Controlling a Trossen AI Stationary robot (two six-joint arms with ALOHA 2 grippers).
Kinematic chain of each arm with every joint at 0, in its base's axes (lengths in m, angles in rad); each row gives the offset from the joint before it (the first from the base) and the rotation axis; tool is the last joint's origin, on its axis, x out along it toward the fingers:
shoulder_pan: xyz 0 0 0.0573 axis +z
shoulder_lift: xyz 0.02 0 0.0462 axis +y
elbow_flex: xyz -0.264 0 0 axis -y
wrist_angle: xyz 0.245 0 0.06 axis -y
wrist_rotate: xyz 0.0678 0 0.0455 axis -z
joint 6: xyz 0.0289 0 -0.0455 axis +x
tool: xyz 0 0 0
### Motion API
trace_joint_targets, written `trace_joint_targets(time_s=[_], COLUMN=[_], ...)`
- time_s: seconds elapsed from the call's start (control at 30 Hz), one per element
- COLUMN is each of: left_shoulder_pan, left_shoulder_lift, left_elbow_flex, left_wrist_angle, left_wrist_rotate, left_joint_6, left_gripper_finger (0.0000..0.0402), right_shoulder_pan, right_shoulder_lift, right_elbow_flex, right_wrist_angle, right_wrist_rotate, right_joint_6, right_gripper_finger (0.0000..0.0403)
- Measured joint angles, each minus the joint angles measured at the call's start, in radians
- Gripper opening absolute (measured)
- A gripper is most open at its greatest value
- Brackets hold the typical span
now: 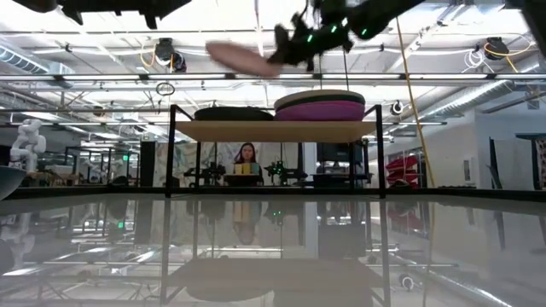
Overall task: Place and stack plates onto a shelf
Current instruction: Stack the light orange plate on top of the black plate on the shelf
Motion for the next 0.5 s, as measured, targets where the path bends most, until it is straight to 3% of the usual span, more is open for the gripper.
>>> trace_joint_targets(time_s=[0.17,0.5], left_shoulder_pan=[0.000,0.000], left_shoulder_lift=[0.008,0.008], left_elbow_flex=[0.000,0.000], left_wrist_angle=[-0.006,-0.027], left_wrist_rotate=[0.000,0.000], left_joint_6=[-0.009,-0.004], left_gripper_finger=[0.0161,0.0161], right_shoulder_pan=[-0.003,-0.008], right_shoulder_lift=[0.115,0.175], right_elbow_flex=[0.047,0.049], right_wrist_angle=[-0.040,-0.071], right_wrist_rotate=[-0.030,-0.025], right_joint_6=[0.006,-0.039], right_gripper_finger=[0.0000,0.0015])
